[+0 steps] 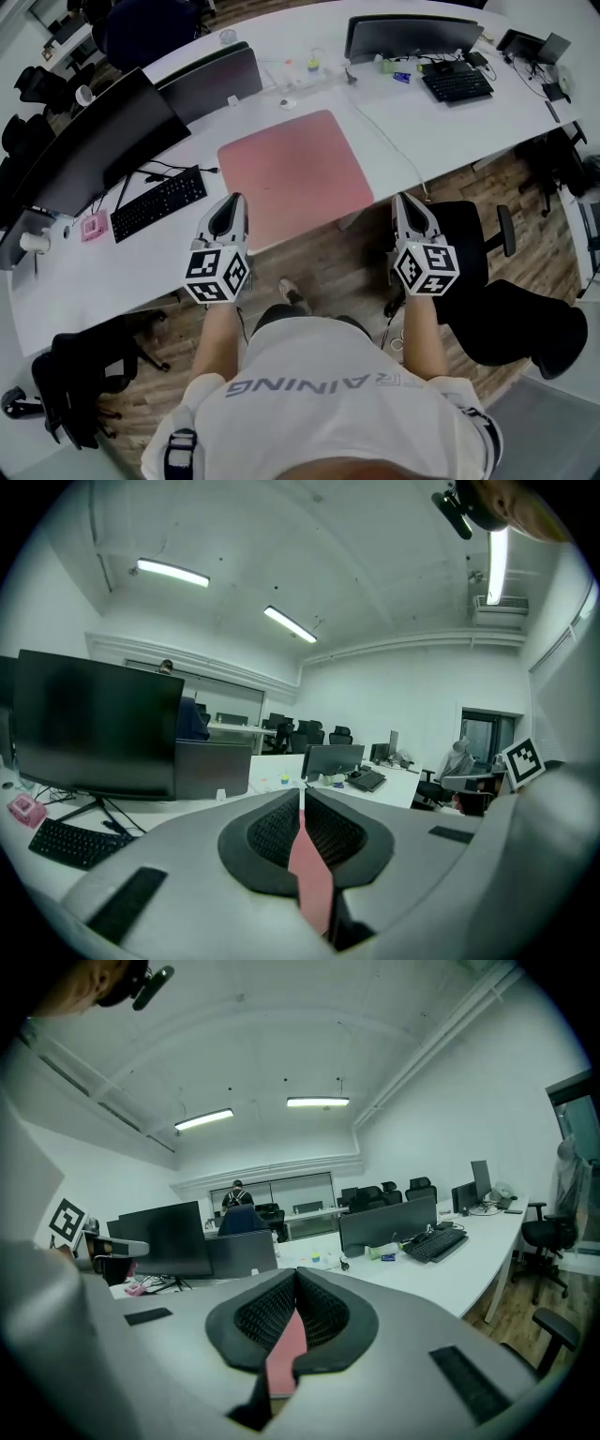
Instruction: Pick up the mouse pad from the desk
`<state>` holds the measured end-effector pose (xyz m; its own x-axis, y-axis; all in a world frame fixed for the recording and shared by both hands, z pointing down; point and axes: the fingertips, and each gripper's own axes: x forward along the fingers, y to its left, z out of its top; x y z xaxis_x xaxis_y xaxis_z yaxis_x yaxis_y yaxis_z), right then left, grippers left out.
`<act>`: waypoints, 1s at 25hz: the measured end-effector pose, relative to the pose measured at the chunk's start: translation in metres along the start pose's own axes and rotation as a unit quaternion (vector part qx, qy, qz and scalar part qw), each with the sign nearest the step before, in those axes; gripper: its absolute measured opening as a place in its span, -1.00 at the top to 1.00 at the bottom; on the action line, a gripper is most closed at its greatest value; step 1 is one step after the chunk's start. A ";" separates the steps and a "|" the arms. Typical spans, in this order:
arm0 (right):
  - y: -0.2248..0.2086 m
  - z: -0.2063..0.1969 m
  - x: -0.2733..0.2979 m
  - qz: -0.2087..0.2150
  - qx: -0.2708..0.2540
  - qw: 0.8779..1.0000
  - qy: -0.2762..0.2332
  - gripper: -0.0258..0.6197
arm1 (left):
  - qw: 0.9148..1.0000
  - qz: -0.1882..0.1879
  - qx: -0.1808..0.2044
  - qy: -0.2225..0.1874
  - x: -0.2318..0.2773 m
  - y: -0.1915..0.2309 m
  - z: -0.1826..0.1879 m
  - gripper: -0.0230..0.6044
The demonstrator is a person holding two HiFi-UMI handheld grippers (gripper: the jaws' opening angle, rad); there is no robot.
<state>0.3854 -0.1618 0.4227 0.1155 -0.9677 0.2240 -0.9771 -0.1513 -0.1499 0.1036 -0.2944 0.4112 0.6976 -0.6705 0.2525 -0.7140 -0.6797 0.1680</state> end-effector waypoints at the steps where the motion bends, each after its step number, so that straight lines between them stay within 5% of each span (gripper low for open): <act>1: 0.002 0.005 0.011 -0.001 -0.002 1.000 0.001 0.85 | 1.000 0.001 0.000 -0.001 0.007 0.008 0.005 0.79; 16: 0.059 0.008 0.142 0.060 -0.050 0.996 0.042 0.85 | 0.998 0.062 -0.033 0.006 0.042 0.115 0.006 0.79; 25: 0.029 -0.003 0.201 0.117 -0.061 0.986 0.097 0.85 | 0.984 0.170 -0.047 0.021 0.046 0.123 -0.002 0.79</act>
<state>0.3794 -0.3602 0.4667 -0.1414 -0.9145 0.3791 -0.9885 0.1095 -0.1046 0.0478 -0.4087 0.4457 0.4165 -0.8401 0.3474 -0.9091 -0.3868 0.1545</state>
